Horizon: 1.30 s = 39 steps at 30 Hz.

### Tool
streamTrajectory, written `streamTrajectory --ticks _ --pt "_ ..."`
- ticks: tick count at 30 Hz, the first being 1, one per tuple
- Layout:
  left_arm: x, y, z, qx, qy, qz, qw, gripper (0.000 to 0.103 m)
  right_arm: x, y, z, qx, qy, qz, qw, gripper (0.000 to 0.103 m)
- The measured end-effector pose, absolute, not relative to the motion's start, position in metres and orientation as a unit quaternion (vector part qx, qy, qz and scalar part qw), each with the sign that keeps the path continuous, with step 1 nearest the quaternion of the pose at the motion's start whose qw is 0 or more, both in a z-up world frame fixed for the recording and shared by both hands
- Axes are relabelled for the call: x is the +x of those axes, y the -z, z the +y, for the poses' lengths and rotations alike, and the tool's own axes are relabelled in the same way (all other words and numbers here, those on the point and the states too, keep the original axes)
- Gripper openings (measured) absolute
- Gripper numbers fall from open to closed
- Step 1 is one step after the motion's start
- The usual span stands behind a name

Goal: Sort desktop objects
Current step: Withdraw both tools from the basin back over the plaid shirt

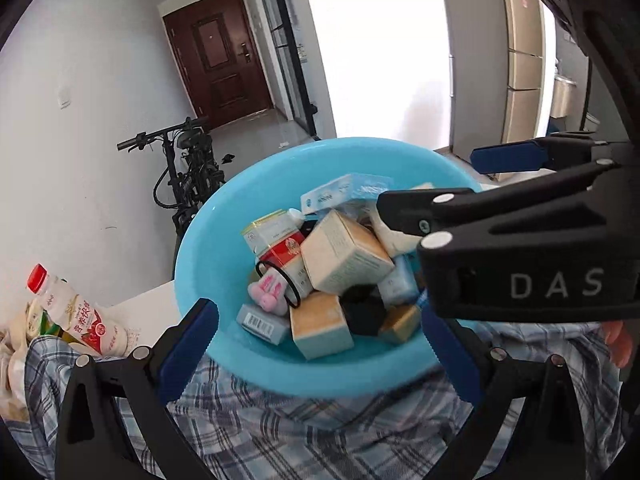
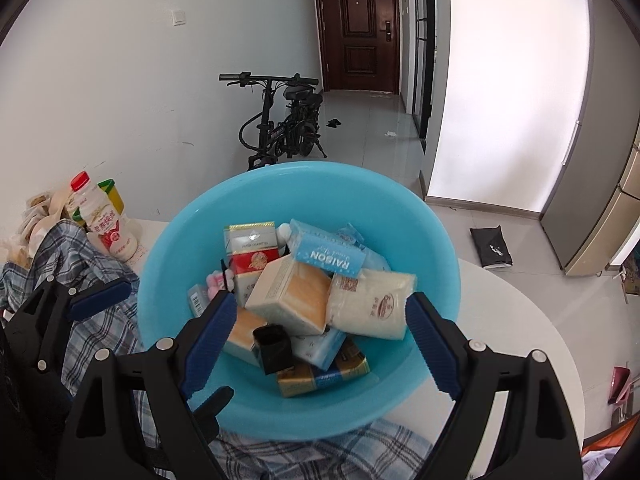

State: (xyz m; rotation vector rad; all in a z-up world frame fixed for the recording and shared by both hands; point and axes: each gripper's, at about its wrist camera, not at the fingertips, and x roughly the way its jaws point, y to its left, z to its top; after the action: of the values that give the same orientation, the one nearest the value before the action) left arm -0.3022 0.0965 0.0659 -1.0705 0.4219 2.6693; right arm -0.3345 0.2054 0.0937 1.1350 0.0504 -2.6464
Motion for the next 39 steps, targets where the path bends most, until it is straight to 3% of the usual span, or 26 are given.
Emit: streamTrajectory --ticks 9,16,20,31,35,39 --pt "-0.256 -0.063 0.082 -0.356 -0.916 0.136 0.125 0.103 -0.275 -0.093 0.201 0.378 0.911 0.055 0.154 0.086" --pt "-0.213 -0.051 0.067 -0.346 -0.921 0.142 0.110 0.103 -0.223 -0.083 0.201 0.362 0.914 0.038 0.178 0.086" --pt "-0.186 -0.042 0.054 -0.345 -0.925 0.115 0.109 0.103 -0.195 -0.064 0.199 0.356 0.915 0.046 0.185 0.096" --pt "-0.113 -0.026 0.053 -0.325 -0.935 0.080 0.122 0.103 -0.138 -0.037 0.196 0.328 0.922 0.045 0.200 0.096" --pt "-0.102 -0.015 0.054 -0.308 -0.940 0.077 0.121 0.103 -0.121 -0.029 0.208 0.286 0.937 0.003 0.198 0.103" --pt "-0.095 -0.009 0.050 -0.273 -0.953 0.068 0.109 0.103 -0.119 -0.011 0.226 0.283 0.946 -0.025 0.157 0.103"
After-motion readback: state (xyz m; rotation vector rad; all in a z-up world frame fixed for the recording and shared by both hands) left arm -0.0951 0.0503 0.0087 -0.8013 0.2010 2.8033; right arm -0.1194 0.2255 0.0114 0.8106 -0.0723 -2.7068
